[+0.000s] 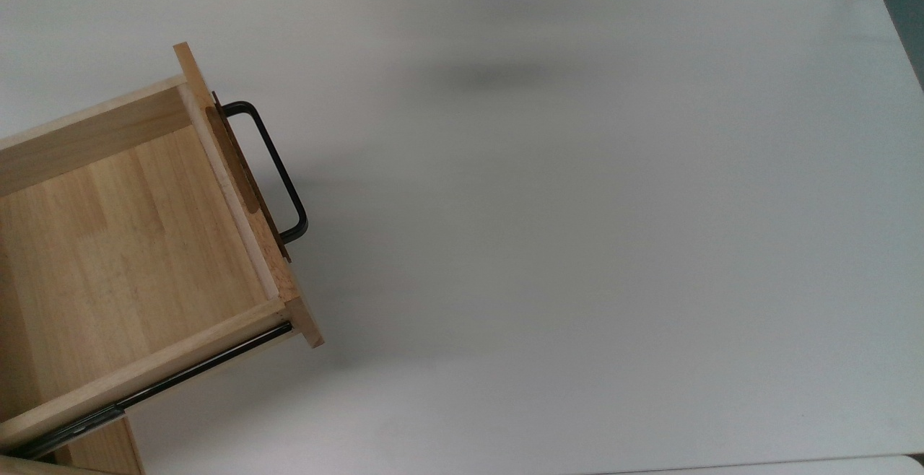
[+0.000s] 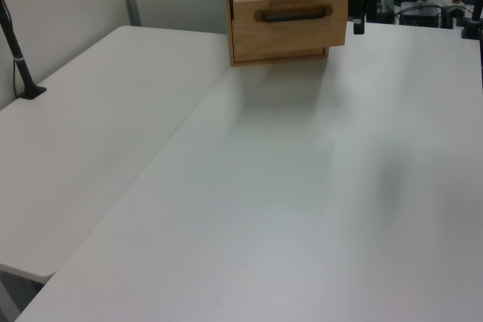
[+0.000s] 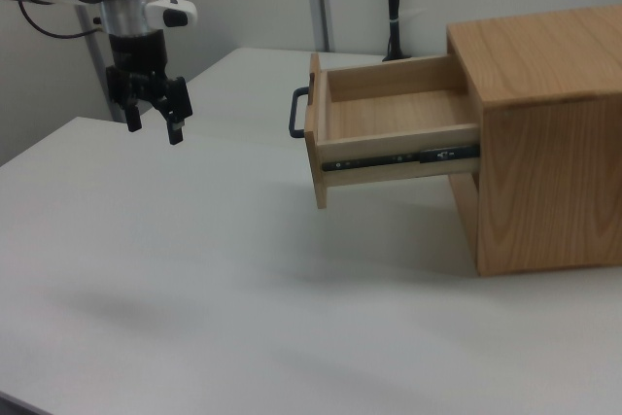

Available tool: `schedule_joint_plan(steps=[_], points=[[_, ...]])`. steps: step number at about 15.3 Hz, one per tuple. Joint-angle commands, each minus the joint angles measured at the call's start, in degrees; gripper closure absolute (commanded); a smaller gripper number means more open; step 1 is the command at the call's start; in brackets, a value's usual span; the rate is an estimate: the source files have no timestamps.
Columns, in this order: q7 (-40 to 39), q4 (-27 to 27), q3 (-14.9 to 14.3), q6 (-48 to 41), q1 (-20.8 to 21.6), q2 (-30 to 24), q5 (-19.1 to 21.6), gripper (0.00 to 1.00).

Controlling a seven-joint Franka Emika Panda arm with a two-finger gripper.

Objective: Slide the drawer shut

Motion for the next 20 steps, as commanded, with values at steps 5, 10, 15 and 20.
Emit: schedule_joint_plan(steps=[5,10,15,20], points=[[0.34,-0.01,0.39,0.75,-0.17,-0.61,-0.94,0.0],[0.43,-0.01,0.31,0.75,-0.17,-0.61,-0.94,0.01],[1.13,-0.01,0.22,0.66,-0.26,-0.7,-0.86,0.27],[10.5,0.17,0.22,1.62,-0.17,0.26,-0.68,0.76]])
